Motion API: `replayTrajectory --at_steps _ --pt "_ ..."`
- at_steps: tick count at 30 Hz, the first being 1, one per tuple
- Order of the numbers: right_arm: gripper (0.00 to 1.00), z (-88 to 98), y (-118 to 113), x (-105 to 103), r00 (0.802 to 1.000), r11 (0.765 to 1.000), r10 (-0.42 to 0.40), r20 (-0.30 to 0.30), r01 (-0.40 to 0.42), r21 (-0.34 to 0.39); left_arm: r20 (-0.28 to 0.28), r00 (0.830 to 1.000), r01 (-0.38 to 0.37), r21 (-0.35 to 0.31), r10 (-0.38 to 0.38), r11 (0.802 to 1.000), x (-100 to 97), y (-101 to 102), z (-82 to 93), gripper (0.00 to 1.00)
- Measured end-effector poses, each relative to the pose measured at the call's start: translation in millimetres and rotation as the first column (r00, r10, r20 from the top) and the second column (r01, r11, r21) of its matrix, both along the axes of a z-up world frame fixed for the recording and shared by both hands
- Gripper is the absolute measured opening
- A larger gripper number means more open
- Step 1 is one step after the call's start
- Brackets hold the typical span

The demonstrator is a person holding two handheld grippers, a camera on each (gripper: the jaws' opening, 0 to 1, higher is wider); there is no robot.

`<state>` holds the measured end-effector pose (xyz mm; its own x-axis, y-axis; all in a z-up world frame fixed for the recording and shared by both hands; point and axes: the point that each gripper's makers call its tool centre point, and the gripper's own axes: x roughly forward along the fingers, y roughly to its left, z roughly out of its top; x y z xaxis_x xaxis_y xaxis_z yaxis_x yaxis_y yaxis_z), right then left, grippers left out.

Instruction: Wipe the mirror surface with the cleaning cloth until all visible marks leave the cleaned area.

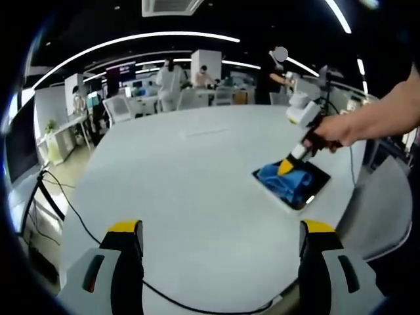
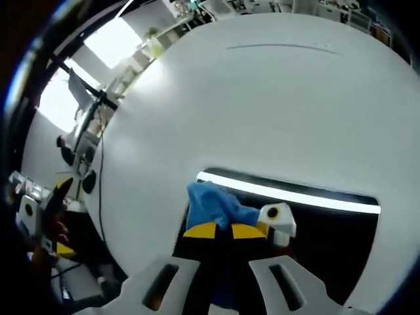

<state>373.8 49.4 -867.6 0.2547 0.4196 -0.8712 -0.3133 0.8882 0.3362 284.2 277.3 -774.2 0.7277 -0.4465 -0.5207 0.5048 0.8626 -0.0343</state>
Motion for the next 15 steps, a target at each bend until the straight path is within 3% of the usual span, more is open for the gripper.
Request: replayTrajectory --at_steps 1,15 --pt "0.0 -0.3 -13.7 -0.6 1.0 1.0 -0.013 0.004 0.013 -0.004 -0.001 1.0 0.003 0.001 -0.003 1.0 0.3 -0.7 -0.2 1.0" --pt "0.0 -0.4 -51.8 -4.1 0.999 0.999 -0.033 0.02 0.034 -0.025 0.001 1.0 0.029 0.01 -0.029 1.0 6.4 -9.4 3.2 1.0"
